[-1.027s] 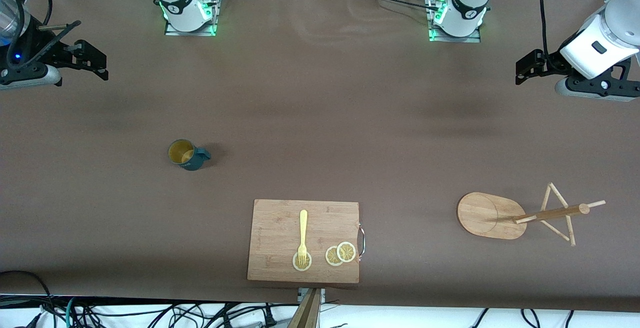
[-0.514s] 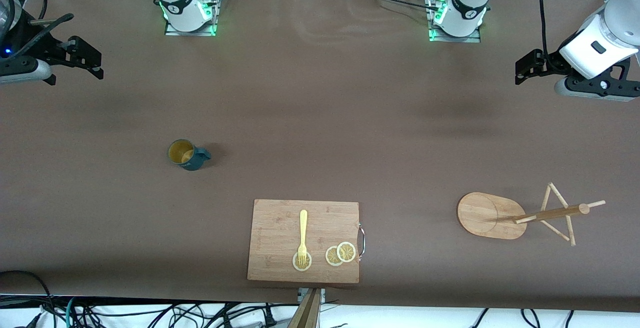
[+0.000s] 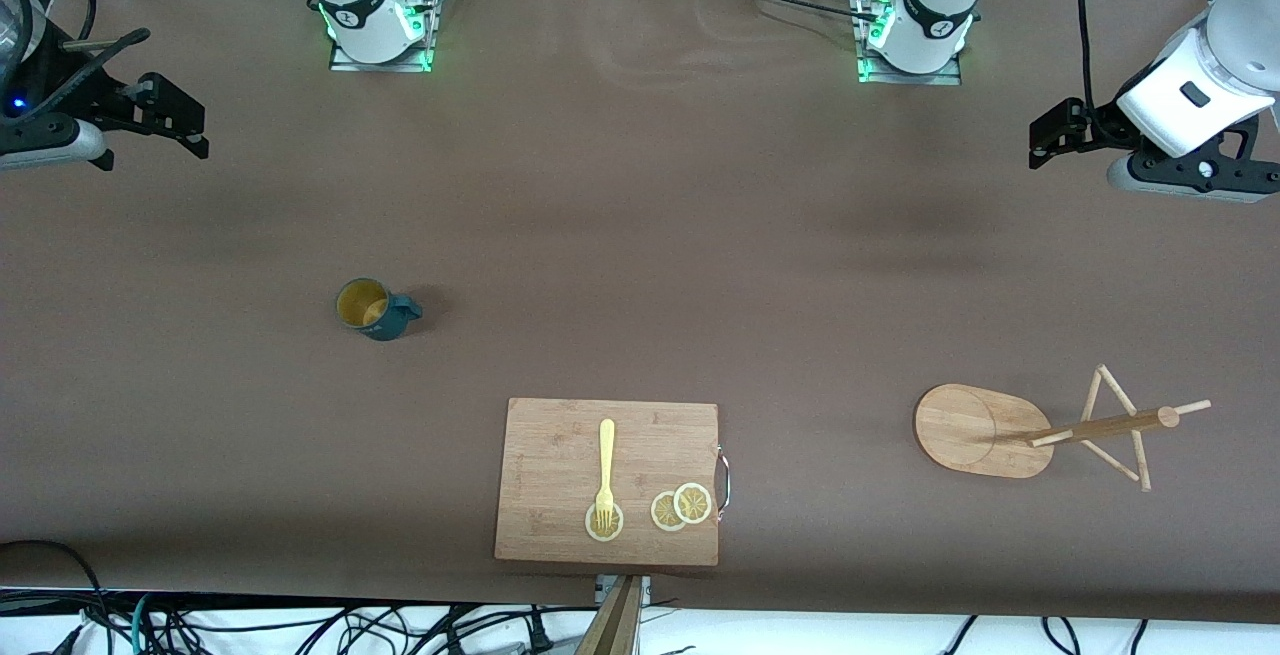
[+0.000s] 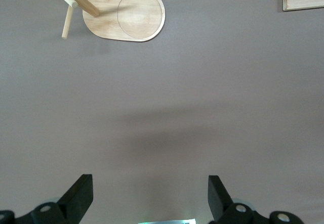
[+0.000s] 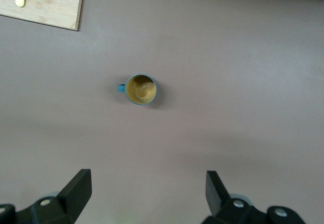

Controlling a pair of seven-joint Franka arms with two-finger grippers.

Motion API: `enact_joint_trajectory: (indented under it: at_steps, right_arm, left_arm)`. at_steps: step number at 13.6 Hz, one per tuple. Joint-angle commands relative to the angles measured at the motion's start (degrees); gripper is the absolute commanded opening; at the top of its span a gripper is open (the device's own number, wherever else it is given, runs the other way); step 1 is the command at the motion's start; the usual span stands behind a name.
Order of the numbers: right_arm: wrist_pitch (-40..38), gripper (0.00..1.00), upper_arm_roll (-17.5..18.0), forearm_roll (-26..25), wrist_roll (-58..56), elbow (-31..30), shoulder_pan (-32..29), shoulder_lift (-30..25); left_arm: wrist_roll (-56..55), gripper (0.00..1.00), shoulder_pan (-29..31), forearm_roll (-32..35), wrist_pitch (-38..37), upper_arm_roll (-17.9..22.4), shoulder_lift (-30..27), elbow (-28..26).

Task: Pass cup and hang on rack

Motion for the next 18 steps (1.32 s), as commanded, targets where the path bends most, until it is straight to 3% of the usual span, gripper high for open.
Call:
enact_joint_trajectory:
  at_steps: [1,7,15,17,18]
  right_arm:
    - [-0.89,1.00,-0.30,-0.04,0.66,0.94,0.22,0.28]
    - [-0.80,1.00,-0.39,-0.12,0.48,0.86,0.13,0.45]
    - [1.22,1.00,-0.30,-0.83,0.04,0.86,0.31,5.10]
    - [0.09,1.00,-0.30,-1.44,0.74,1.12,0.66,13.24]
    - [-0.18,1.00,-0.30,-1.62,-0.30,1.29,0.31,14.15]
  left_arm:
    - [0.76,1.00,0.23,0.03,-1.42,0.07,0.22,1.51]
    - [0.76,1.00,0.23,0.03,-1.42,0.16,0.31,1.51]
    - [0.32,1.00,0.23,0.03,-1.42,-0.02,0.22,1.51]
    - [0.32,1.00,0.23,0.03,-1.42,-0.02,0.22,1.51]
    - [0.32,1.00,0.23,0.03,-1.42,-0.02,0.22,1.51]
